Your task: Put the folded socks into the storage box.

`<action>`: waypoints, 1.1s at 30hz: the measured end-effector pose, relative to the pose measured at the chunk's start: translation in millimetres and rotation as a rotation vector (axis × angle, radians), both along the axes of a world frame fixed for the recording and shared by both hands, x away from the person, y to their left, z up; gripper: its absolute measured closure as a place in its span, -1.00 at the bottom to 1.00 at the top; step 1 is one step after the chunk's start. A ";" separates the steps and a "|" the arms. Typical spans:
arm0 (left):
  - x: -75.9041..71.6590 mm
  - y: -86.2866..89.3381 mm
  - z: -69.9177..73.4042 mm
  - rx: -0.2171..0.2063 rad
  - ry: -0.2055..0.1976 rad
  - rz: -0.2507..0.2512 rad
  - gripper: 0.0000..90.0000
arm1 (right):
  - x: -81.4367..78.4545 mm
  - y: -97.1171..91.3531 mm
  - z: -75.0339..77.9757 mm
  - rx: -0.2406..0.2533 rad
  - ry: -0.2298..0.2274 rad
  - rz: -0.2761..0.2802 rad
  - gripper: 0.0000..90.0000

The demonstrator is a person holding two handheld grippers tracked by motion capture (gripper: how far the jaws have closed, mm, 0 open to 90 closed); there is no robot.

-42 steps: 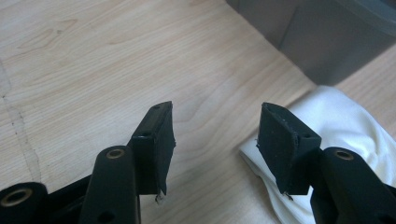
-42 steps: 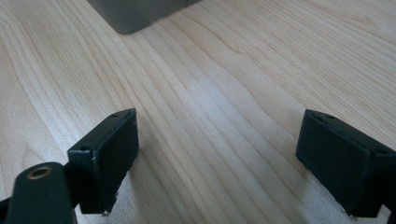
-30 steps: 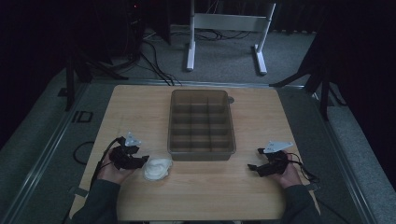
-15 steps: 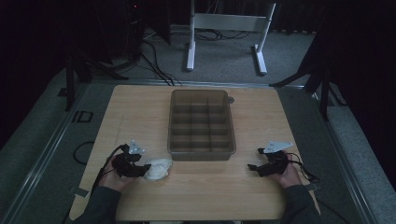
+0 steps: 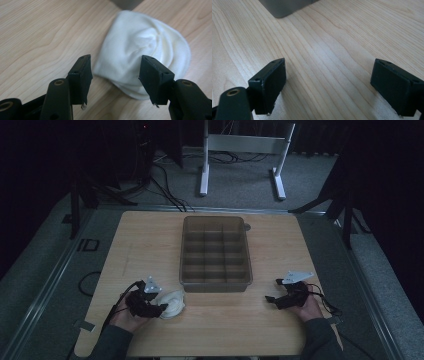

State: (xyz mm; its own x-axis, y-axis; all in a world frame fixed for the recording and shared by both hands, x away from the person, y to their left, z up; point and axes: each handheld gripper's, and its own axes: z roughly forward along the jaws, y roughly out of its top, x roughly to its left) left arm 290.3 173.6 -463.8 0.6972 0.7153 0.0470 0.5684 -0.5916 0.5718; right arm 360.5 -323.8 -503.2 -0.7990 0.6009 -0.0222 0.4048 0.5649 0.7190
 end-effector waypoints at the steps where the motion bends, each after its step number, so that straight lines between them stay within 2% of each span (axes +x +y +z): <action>1: -0.2 -3.3 4.1 -0.004 -0.001 -0.016 -0.04 | 0.0 0.0 0.0 0.000 0.000 0.000 -0.72; 3: 0.2 -6.4 6.6 -0.011 0.000 -0.030 -0.04 | 0.0 0.0 0.0 0.000 0.001 0.000 -0.72; 6: 1.7 -11.2 7.9 0.002 0.014 -0.050 -0.04 | 0.0 0.0 0.0 0.000 0.000 0.000 -0.72; 15: 5.5 -20.4 1.3 0.034 0.056 -0.102 -0.03 | 0.0 0.1 0.0 0.001 0.000 -0.001 -0.72; 17: 6.4 -22.2 0.9 0.030 0.060 -0.107 -0.03 | 0.0 0.1 0.0 0.001 0.000 -0.001 -0.72; 23: 9.0 -28.4 2.2 0.061 0.070 -0.135 -0.03 | 0.0 0.0 0.1 0.000 0.000 0.000 -0.72; 28: 14.2 -31.4 -3.1 0.079 0.097 -0.145 -0.04 | 0.0 0.0 0.1 0.000 0.000 0.000 -0.72; 33: 19.5 -33.3 -6.2 0.074 0.120 -0.141 -0.04 | 0.0 0.0 0.1 0.000 0.000 -0.001 -0.72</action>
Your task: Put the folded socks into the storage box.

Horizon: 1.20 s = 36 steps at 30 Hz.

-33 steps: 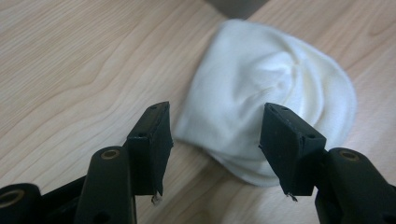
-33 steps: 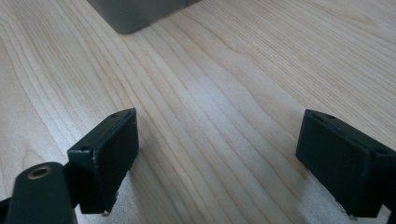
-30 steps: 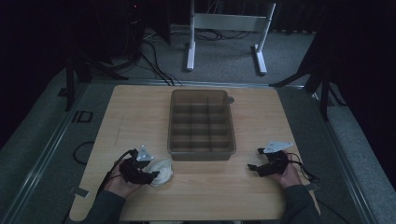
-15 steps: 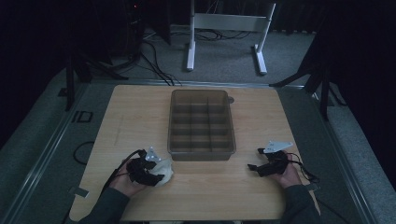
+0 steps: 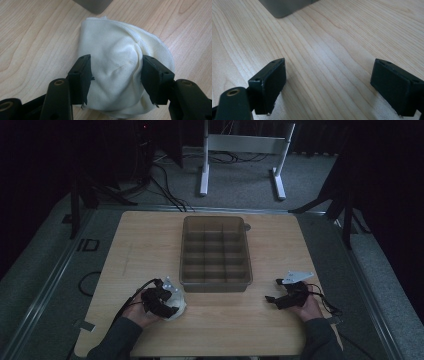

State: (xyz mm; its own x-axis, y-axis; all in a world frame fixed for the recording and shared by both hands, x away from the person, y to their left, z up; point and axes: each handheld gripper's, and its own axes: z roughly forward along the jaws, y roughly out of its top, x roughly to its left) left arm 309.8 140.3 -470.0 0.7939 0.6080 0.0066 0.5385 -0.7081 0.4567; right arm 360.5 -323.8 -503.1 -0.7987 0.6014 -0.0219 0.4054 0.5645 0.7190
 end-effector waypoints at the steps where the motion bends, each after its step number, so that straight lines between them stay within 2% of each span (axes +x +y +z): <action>1: 0.6 -0.4 0.0 0.005 0.004 -0.002 -0.04 | 0.0 0.0 0.0 0.000 0.000 0.000 -0.72; 13: 6.5 -0.2 -1.3 -0.005 0.048 -0.003 -0.06 | 0.0 0.0 0.0 0.000 0.000 0.000 -0.72; 28: 7.3 -3.4 -0.9 0.021 0.052 -0.017 -0.03 | 0.0 0.0 0.0 0.000 0.000 0.000 -0.72; 36: 7.6 -4.3 1.3 0.023 0.062 -0.023 0.46 | 0.0 0.0 0.0 0.000 0.000 0.000 -0.72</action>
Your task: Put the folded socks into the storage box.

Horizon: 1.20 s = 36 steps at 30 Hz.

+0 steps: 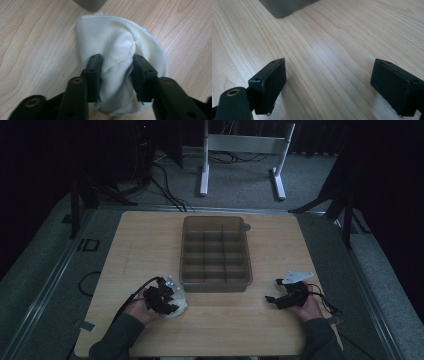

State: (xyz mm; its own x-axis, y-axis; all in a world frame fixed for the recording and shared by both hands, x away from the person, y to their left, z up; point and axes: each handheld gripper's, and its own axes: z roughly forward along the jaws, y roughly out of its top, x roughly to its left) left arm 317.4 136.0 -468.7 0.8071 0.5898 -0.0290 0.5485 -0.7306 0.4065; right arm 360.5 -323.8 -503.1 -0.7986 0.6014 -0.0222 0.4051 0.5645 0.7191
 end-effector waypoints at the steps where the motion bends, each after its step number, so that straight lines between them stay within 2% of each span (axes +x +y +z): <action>1: 0.0 -0.5 0.3 0.005 -0.001 -0.005 0.50 | 0.0 0.0 0.0 0.000 0.000 0.000 -0.72; 5: -0.3 -2.3 1.5 0.018 -0.003 -0.016 0.57 | 0.0 0.0 0.0 0.000 0.000 0.000 -0.72; 11: -0.1 -0.2 3.8 0.003 0.011 -0.035 0.59 | 0.1 0.0 0.0 0.000 0.000 0.000 -0.72; 23: -3.1 6.6 17.7 -0.024 -0.022 -0.036 0.59 | 0.1 0.0 0.0 0.000 0.000 0.000 -0.72; 36: -2.3 15.6 30.3 -0.050 -0.030 -0.042 0.59 | 0.1 0.0 0.0 0.000 0.000 0.000 -0.72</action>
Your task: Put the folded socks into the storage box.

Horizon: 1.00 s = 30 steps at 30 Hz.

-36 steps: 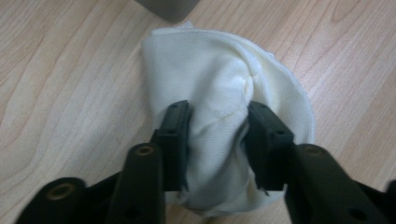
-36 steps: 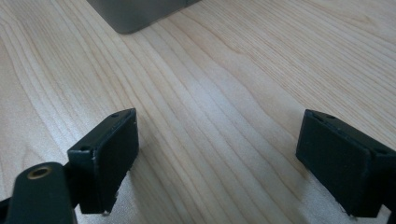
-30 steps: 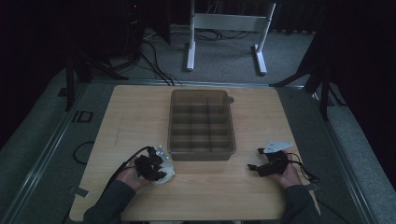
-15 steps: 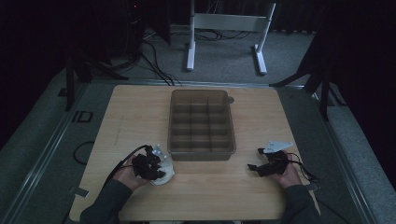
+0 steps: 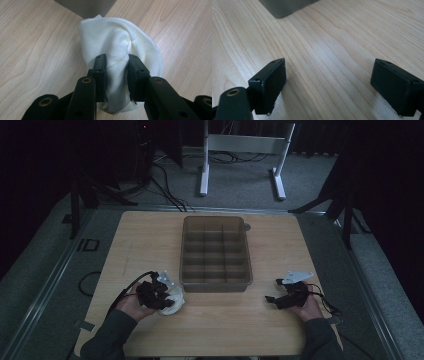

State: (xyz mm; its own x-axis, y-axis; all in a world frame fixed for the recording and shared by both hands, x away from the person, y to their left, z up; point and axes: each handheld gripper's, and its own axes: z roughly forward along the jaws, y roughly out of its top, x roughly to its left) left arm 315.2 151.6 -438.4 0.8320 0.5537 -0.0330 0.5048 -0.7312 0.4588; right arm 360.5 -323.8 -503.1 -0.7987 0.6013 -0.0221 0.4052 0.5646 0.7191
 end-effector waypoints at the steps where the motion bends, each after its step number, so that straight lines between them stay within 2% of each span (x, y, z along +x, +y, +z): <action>1: 0.0 0.4 0.5 -0.002 0.002 0.000 0.59 | 0.0 0.0 0.0 0.000 0.000 0.000 -0.72; 15: -0.7 5.3 7.7 -0.011 -0.009 -0.012 0.59 | 0.0 0.0 0.0 0.000 0.000 0.000 -0.72; 30: -1.0 15.5 23.1 -0.017 -0.038 -0.028 0.58 | 0.0 0.0 0.0 0.000 0.000 0.000 -0.72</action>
State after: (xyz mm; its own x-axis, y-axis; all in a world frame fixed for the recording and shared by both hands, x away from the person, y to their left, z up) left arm 314.2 167.2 -415.4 0.8480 0.5299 -0.0106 0.4664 -0.7365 0.4900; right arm 360.5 -323.8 -503.1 -0.7986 0.6014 -0.0219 0.4053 0.5645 0.7191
